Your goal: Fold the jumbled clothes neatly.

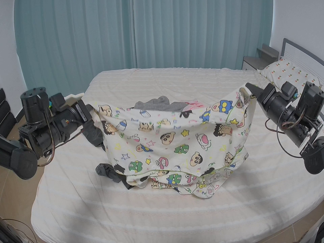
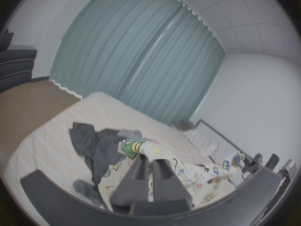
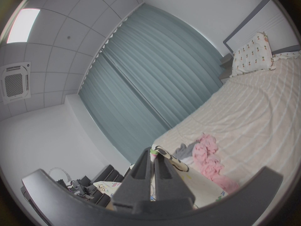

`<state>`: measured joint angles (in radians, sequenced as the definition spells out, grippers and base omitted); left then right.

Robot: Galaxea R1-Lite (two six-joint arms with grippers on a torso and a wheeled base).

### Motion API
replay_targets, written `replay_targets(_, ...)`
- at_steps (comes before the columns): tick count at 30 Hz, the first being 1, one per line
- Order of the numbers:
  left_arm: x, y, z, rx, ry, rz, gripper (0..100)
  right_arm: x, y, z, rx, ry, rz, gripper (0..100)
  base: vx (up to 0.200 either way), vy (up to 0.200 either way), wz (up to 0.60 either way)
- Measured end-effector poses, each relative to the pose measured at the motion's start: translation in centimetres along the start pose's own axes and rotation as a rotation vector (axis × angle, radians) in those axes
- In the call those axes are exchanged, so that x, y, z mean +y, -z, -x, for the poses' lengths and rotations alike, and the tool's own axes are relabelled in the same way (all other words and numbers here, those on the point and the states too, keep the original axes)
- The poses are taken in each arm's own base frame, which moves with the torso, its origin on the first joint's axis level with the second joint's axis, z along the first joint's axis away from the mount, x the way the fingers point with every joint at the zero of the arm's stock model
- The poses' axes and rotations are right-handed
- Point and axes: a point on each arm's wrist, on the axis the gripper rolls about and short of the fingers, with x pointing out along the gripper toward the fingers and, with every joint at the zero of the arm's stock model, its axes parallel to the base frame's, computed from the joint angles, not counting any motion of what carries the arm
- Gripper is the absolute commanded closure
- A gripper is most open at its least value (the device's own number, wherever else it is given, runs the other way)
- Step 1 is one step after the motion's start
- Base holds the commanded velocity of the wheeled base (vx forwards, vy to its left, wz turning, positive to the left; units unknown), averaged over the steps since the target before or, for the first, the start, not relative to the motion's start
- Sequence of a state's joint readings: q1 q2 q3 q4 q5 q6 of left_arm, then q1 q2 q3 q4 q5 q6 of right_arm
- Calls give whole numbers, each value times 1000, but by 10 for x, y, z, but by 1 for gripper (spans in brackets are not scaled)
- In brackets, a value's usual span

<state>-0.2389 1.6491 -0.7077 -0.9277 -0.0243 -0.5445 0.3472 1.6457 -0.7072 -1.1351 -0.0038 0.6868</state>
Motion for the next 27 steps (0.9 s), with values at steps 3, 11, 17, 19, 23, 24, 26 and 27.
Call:
replay_targets(3, -7, -9, 2, -79, 12, 2, 100, 11, -15, -2, -52, -32, 1, 100, 0, 0, 0)
replay_targets(11, -23, -15, 4, -152, 31, 15, 100, 39, -49, 4, -133, -91, 0, 100, 0, 0, 0)
replay_targets(17, -24, -8, 7, -140, 23, 25, 100, 44, -51, 16, -122, -100, -1, 100, 0, 0, 0)
replay_targets(19, -22, -2, 9, -118, 13, 27, 100, 40, -46, 21, -97, -87, -2, 100, 0, 0, 0)
replay_targets(23, -17, 8, 13, -81, -6, 24, 100, 32, -34, 28, -50, -63, -3, 100, 0, 0, 0)
replay_targets(24, -16, 10, 14, -74, -11, 23, 100, 31, -32, 29, -43, -58, -3, 100, 0, 0, 0)
replay_targets(26, -14, 14, 16, -63, -17, 21, 100, 30, -30, 30, -35, -53, -5, 100, 0, 0, 0)
replay_targets(27, -14, 15, 16, -57, -19, 21, 100, 29, -29, 31, -31, -51, -6, 100, 0, 0, 0)
